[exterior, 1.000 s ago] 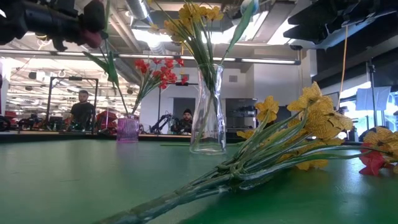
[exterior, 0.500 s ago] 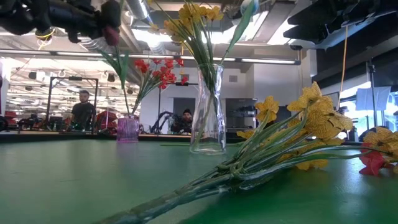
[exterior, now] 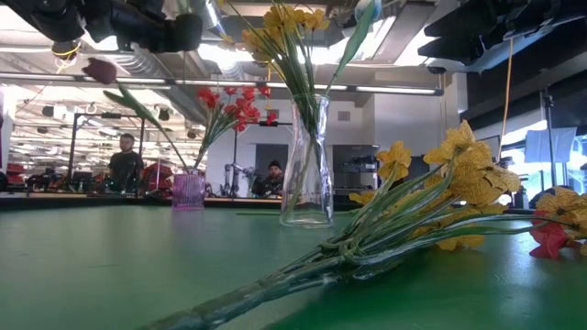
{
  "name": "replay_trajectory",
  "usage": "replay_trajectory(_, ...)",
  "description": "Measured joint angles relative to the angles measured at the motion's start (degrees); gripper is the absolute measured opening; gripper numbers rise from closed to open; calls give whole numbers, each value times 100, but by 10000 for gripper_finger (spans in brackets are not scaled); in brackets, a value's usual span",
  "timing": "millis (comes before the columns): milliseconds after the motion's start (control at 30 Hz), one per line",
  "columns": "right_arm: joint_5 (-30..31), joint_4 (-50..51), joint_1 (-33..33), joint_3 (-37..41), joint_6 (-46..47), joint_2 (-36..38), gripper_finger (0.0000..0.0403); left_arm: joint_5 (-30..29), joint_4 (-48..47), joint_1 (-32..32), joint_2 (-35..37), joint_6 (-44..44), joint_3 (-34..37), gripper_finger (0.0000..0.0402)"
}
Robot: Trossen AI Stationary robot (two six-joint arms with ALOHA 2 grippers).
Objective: Sort flowers into vase by color
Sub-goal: Put the red flower into the violet vase
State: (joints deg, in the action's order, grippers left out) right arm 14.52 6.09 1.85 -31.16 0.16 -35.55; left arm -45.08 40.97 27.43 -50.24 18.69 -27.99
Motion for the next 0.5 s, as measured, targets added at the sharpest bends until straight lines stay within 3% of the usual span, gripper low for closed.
replay_trajectory(133, -7, 0, 0, 0, 0, 0, 298, 53, -239, 7, 42, -49, 0, 0)
replay_trajectory(300, -11, 2, 0, 0, 77, 0, 298, 801, -529, 143, -51, -697, 93, 0)
replay_trajectory(500, -15, 4, 0, 0, 102, 0, 298, 898, -532, 266, -181, -1072, 473, 0)
